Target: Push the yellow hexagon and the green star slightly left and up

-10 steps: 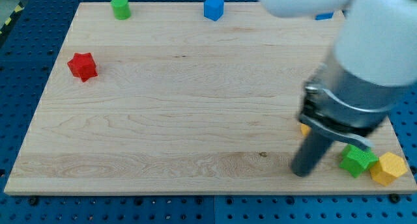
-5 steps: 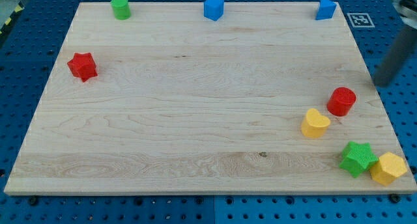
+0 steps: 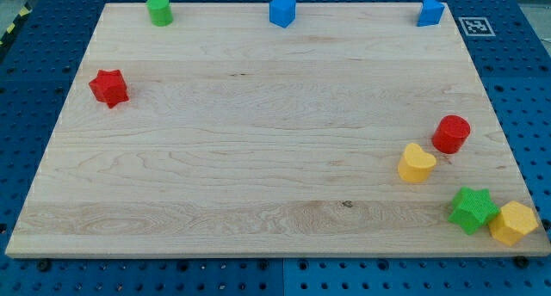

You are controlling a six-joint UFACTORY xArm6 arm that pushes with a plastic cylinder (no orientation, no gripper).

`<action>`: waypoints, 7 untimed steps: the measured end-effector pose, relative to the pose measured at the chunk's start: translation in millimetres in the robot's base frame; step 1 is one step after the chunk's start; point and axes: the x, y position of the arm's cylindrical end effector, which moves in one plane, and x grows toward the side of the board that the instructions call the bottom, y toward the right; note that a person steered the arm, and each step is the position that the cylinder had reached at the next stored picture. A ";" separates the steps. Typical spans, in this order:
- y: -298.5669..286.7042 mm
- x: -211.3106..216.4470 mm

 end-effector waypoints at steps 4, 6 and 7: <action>-46.5 -19.4; -92.5 -19.2; -128.8 -19.2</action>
